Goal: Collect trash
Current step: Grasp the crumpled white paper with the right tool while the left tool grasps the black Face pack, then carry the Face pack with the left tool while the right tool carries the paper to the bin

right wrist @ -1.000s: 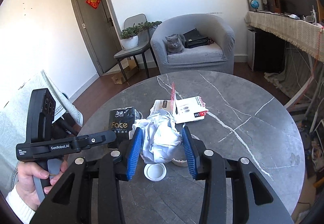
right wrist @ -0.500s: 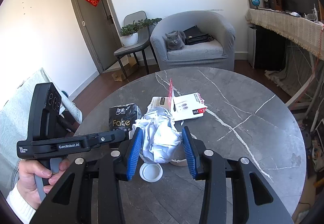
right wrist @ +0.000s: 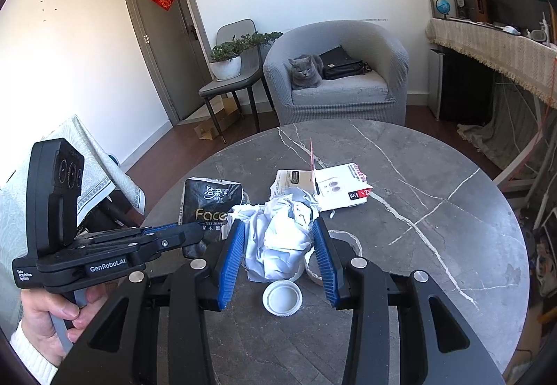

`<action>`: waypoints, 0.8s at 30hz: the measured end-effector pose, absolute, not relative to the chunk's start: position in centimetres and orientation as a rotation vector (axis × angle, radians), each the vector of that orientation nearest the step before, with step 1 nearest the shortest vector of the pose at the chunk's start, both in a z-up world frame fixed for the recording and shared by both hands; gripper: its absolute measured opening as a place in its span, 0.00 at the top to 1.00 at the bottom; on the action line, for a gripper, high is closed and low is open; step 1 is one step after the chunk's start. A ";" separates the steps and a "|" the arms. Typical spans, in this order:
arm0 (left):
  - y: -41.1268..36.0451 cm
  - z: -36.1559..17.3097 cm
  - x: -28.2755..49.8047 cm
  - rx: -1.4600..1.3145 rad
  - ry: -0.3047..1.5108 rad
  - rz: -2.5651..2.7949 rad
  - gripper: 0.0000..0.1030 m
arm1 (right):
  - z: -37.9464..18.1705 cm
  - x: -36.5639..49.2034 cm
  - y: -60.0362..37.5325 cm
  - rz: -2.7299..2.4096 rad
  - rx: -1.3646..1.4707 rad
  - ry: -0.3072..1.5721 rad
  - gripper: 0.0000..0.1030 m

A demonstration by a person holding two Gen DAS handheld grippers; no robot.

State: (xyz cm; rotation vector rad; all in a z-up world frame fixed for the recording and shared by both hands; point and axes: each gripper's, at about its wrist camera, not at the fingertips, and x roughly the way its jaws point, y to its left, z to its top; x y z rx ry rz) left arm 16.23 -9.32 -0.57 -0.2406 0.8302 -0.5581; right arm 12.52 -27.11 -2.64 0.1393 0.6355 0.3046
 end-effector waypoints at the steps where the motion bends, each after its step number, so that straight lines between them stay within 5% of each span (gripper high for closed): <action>1: -9.2 -0.4 15.9 -0.232 0.822 -0.560 0.87 | -2.6 12.4 -26.9 0.303 0.139 0.634 0.61; 24: -2.7 2.2 8.9 -0.041 0.706 -0.414 0.87 | -2.3 9.5 -20.0 0.356 0.096 0.638 0.61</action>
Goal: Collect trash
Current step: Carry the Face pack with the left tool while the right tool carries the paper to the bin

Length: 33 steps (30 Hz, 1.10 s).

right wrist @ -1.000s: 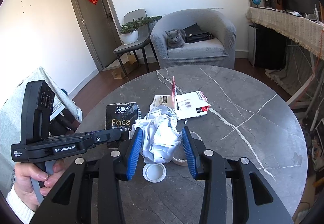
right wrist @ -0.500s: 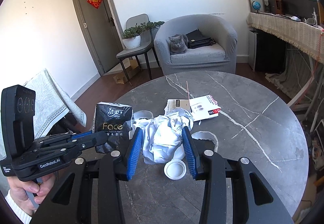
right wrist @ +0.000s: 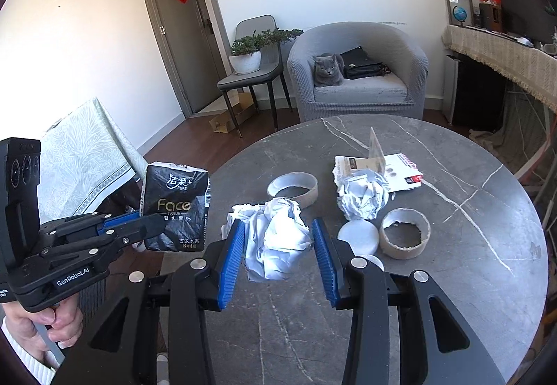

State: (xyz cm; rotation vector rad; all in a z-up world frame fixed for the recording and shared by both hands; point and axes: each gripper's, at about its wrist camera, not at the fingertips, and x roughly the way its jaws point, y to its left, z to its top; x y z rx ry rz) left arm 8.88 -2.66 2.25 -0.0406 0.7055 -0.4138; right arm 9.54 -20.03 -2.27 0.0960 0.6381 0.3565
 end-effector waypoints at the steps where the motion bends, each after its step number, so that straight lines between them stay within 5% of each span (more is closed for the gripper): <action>1: -2.3 2.2 8.7 -0.034 0.705 -0.407 0.87 | -2.2 9.5 -19.5 0.363 0.092 0.638 0.61; 25: 8.7 1.4 7.5 -0.003 0.695 -0.199 0.86 | -2.4 10.9 -8.8 0.491 -0.008 0.643 0.61; 27: 9.9 1.1 7.6 -0.028 0.699 -0.187 0.97 | -2.4 11.0 -8.0 0.499 -0.016 0.644 0.61; 33: 12.8 0.5 7.7 -0.085 0.733 -0.165 0.98 | -2.6 11.0 -6.1 0.533 -0.034 0.652 0.61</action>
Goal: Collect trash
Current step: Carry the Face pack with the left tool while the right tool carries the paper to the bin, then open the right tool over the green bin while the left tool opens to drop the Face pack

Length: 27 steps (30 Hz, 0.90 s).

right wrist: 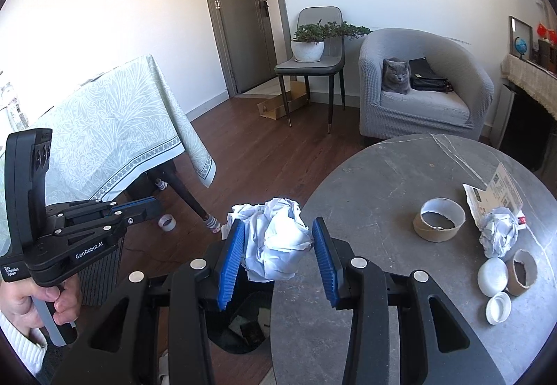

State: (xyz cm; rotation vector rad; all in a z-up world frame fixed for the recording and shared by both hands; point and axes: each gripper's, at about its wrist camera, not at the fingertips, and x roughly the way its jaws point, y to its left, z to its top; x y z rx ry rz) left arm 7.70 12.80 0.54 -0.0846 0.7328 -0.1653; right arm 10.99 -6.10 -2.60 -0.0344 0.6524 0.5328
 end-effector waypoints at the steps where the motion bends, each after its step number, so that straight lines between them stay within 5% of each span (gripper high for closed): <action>1: 12.9 0.3 7.7 -0.073 0.739 -0.156 0.98 | -2.7 11.0 -5.7 0.542 -0.036 0.657 0.61; 27: 19.3 -2.9 6.4 -0.030 0.848 -0.081 0.95 | -11.0 13.3 7.2 0.606 -0.208 0.895 0.61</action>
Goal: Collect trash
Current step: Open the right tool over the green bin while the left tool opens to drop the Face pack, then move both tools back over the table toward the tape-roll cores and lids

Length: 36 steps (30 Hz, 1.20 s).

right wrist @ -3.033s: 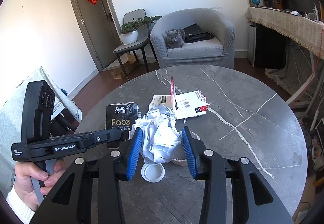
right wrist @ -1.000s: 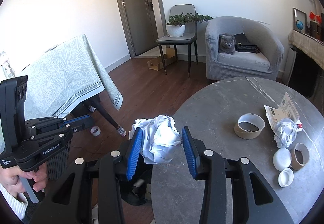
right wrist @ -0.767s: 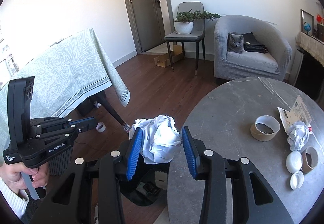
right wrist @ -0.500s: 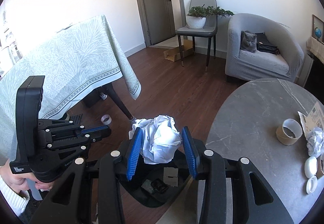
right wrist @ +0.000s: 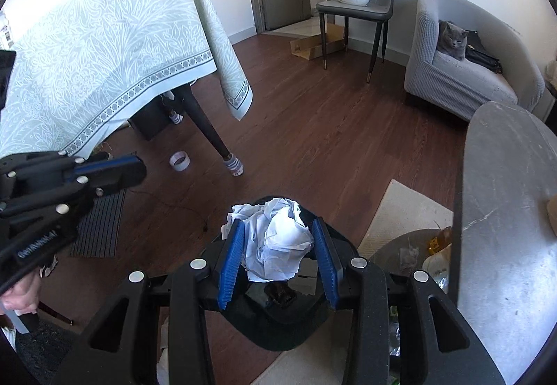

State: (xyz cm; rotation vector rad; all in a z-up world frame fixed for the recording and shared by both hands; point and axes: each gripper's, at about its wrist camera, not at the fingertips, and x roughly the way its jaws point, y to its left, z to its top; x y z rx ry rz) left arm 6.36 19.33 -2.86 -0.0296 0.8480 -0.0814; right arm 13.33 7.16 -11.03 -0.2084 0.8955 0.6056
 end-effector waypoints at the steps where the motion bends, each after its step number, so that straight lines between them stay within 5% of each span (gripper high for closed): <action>1: 19.6 -2.7 6.3 -0.035 0.845 -0.078 0.95 | -11.6 13.5 7.5 0.605 -0.214 0.910 0.61; 8: 20.9 -1.6 5.8 -0.082 0.820 -0.077 0.93 | -16.8 14.3 9.8 0.572 -0.294 1.044 0.61; 13: 21.4 -0.5 5.4 -0.117 0.784 -0.082 0.71 | -19.6 14.2 11.8 0.563 -0.404 1.116 0.59; 17: 21.8 0.0 5.1 -0.131 0.761 -0.086 0.56 | -20.8 13.1 13.1 0.589 -0.471 1.130 0.45; 20: 21.9 0.6 4.9 -0.144 0.744 -0.083 0.54 | -20.5 12.6 13.2 0.603 -0.473 1.111 0.38; 36: 20.4 4.2 4.5 -0.199 0.609 -0.069 0.27 | -11.9 11.3 9.1 0.648 -0.302 0.867 0.34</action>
